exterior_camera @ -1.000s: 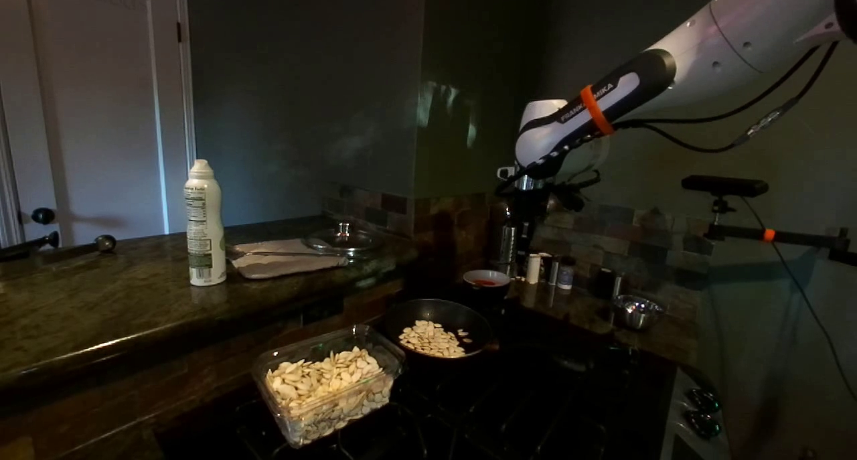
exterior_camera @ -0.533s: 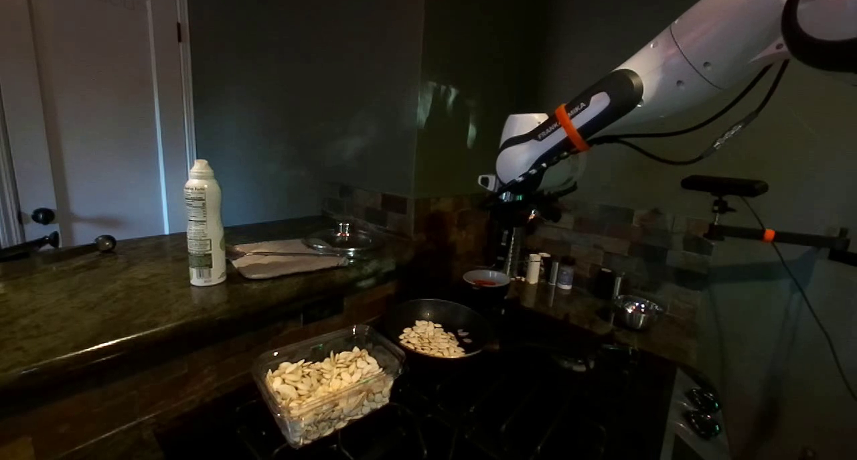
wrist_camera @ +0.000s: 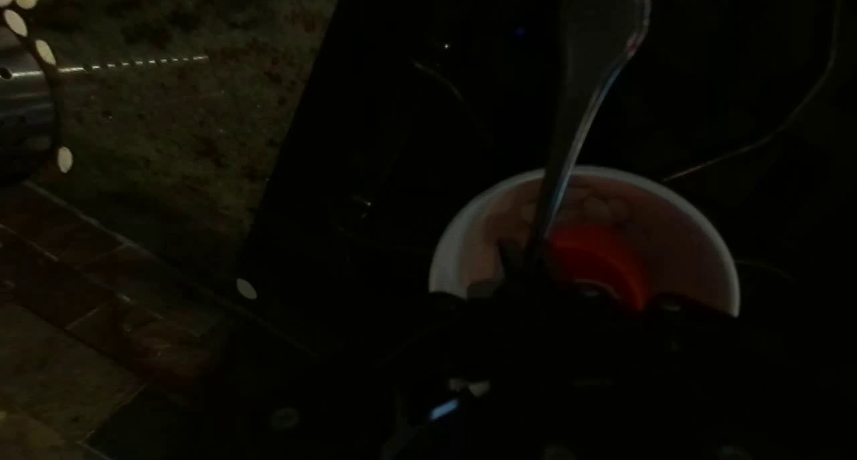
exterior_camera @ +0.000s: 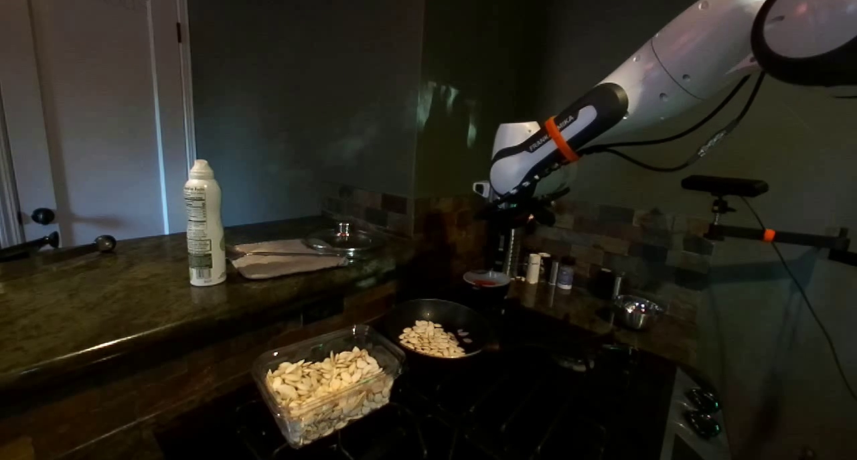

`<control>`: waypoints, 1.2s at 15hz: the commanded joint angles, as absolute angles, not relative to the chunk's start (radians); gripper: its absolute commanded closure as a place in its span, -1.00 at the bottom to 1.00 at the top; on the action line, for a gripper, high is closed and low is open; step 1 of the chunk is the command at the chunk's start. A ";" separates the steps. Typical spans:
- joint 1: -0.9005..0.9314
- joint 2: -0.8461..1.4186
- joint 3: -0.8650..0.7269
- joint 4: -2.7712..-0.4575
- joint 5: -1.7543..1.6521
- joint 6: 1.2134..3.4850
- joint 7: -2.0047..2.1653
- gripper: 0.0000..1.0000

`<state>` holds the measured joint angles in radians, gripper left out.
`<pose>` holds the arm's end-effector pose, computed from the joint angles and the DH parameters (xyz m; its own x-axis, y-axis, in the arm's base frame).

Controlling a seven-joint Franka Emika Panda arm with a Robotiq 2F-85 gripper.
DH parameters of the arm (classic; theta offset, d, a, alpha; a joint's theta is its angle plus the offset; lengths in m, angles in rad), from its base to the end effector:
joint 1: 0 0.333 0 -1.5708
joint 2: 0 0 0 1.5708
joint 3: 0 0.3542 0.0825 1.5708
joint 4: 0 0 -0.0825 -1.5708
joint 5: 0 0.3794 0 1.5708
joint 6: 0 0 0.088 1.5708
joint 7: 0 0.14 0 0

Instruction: Put the silver spoon in the black and white bowl on the right.

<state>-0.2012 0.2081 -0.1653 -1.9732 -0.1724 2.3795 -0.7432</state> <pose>0.5840 -0.2256 0.3950 0.8778 0.4786 0.0194 0.4586 -0.8514 0.2545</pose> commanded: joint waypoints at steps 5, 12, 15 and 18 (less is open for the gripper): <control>-0.206 0.234 -0.155 -1.959 -0.198 2.349 -0.732 0.37; -0.201 0.121 -0.137 -2.011 -0.152 2.283 -0.739 -0.65; -0.208 0.048 -0.107 -2.043 -0.001 2.202 -0.875 -1.00; -0.184 -0.014 -0.104 -2.090 0.088 2.073 -0.984 -1.00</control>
<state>-0.1959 0.0728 -0.1134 -2.0057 0.0108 2.1675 -0.8776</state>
